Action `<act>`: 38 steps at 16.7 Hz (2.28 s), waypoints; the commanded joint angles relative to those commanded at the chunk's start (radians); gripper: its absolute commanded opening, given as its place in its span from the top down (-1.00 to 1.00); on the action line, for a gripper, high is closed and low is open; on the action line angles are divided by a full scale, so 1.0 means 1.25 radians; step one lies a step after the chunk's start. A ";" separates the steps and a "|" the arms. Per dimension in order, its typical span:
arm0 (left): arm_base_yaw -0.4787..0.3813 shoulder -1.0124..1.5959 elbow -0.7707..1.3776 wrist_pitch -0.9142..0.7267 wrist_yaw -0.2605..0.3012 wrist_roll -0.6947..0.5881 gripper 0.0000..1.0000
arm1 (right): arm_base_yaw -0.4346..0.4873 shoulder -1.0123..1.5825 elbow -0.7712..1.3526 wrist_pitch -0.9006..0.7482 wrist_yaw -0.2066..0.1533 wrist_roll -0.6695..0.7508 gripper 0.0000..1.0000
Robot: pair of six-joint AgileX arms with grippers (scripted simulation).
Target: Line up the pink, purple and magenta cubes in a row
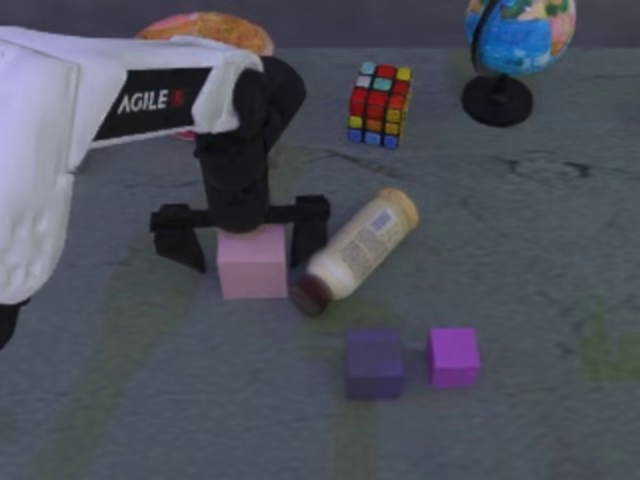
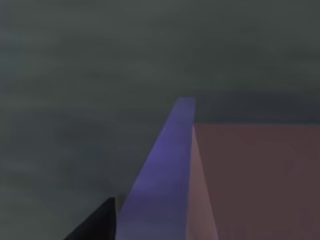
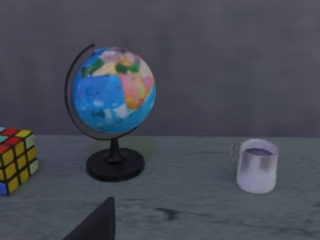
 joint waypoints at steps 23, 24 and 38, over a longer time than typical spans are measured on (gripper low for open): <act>0.001 -0.005 0.001 -0.002 -0.001 0.002 1.00 | 0.000 0.000 0.000 0.000 0.000 0.000 -1.00; 0.001 -0.006 0.003 -0.005 -0.001 0.002 1.00 | 0.000 0.000 0.000 0.000 0.000 0.000 -1.00; 0.007 -0.078 0.108 -0.181 -0.003 -0.001 1.00 | 0.000 0.000 0.000 0.000 0.000 0.000 -1.00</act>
